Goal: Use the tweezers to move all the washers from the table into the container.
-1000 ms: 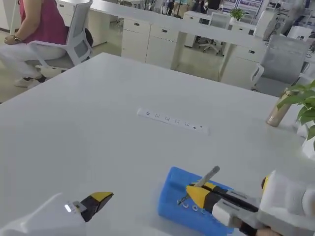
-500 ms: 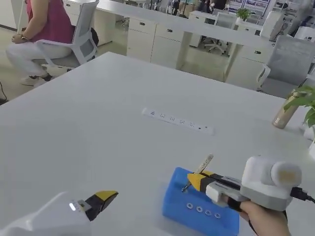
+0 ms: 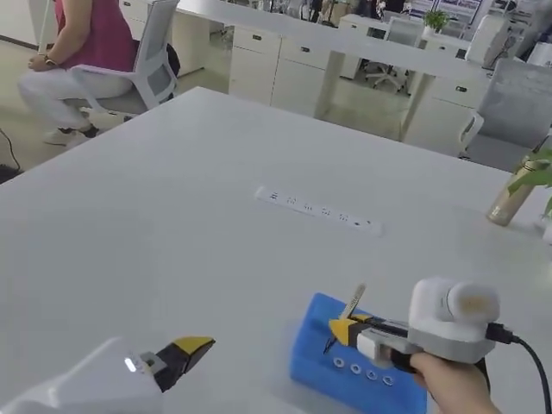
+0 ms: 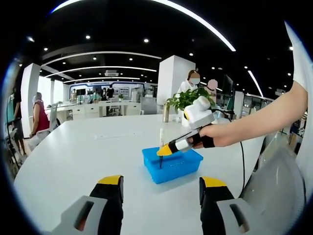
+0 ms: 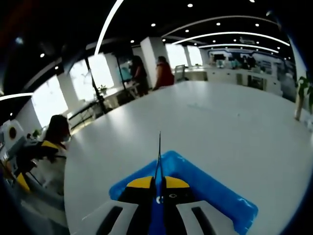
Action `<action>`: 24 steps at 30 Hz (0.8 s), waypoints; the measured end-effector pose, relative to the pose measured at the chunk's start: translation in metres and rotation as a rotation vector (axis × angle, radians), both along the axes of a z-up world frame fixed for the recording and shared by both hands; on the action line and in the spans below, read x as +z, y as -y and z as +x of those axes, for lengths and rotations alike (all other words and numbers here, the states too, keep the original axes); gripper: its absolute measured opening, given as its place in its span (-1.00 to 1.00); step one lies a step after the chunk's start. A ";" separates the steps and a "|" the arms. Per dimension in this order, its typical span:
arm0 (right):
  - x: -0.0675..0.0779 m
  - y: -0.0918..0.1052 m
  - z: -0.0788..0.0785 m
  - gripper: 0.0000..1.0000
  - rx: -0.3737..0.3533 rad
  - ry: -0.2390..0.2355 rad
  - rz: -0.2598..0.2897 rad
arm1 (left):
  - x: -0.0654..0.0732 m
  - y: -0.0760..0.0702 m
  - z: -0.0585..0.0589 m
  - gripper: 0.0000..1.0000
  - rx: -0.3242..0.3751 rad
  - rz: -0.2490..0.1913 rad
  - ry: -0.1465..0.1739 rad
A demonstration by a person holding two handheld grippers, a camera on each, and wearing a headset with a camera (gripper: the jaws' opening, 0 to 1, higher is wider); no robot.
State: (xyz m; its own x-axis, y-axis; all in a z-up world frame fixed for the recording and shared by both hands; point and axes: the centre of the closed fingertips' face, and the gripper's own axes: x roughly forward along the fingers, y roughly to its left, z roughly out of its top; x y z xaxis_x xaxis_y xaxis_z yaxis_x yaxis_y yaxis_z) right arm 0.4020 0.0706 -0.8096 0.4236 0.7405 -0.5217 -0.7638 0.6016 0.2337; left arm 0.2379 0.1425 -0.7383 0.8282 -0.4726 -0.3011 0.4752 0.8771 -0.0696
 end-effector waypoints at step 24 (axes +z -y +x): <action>0.045 -0.007 -0.028 -0.93 0.047 0.120 0.098 | 0.003 0.002 -0.001 0.22 -0.005 -0.006 0.000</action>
State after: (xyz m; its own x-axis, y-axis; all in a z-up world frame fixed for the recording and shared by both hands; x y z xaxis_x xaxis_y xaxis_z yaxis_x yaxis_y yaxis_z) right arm 0.3738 0.0775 -0.7643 0.4418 0.8062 -0.3936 -0.8167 0.5430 0.1955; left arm 0.2373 0.1404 -0.7356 0.8260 -0.4785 -0.2980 0.4794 0.8744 -0.0752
